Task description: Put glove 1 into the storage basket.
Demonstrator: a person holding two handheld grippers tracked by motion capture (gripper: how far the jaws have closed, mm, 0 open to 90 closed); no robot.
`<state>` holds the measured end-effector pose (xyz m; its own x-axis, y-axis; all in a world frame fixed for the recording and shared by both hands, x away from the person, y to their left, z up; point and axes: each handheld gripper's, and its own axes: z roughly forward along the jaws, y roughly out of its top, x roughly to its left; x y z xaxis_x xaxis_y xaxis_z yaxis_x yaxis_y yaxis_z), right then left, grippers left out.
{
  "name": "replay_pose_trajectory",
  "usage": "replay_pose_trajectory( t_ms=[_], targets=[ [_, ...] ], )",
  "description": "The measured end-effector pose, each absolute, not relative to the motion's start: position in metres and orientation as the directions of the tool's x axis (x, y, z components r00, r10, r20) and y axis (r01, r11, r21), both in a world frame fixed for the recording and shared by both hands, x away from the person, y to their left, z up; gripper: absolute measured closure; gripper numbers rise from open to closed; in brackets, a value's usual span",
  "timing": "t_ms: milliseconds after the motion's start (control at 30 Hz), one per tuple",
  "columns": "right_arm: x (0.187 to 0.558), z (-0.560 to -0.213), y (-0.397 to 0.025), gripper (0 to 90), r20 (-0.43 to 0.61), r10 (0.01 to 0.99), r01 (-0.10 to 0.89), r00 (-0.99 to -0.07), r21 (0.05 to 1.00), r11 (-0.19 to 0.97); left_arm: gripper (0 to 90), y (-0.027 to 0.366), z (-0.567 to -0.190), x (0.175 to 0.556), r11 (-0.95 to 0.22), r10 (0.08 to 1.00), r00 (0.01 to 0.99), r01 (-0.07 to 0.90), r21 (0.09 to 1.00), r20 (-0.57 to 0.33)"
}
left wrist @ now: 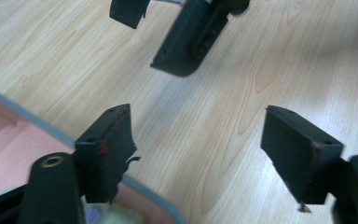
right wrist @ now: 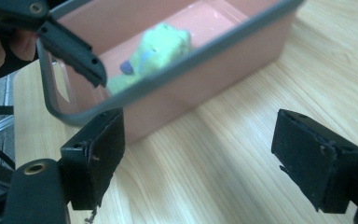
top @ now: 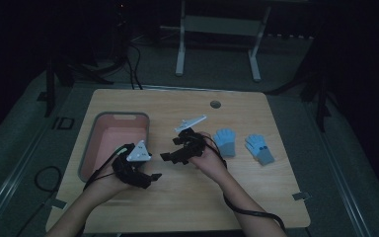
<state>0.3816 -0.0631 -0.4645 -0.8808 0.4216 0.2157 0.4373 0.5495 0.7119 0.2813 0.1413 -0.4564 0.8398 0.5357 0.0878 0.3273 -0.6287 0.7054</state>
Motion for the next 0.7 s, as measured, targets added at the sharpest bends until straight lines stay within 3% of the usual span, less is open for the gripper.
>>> replay_pose_trajectory(
  t_ms=[67,333,700],
  targets=[
    [0.382,-0.466,-0.072,17.3,0.219,0.426,0.44,-0.878,0.72,0.536,16.1,0.136,-0.459,0.28,-0.622,0.524,0.849,0.332,0.709,0.062],
    [0.378,-0.471,-0.101,14.5,0.157,0.457,0.412,-0.875,0.737,0.536,3.2,0.11,-0.471,0.275,-0.611,0.484,0.875,0.332,0.718,0.008],
    [0.38,-0.479,-0.158,12.2,0.211,0.54,0.495,-0.815,0.738,0.459,2.9,0.087,-0.495,0.267,-0.576,0.472,0.881,0.275,0.77,0.038]
  ],
)
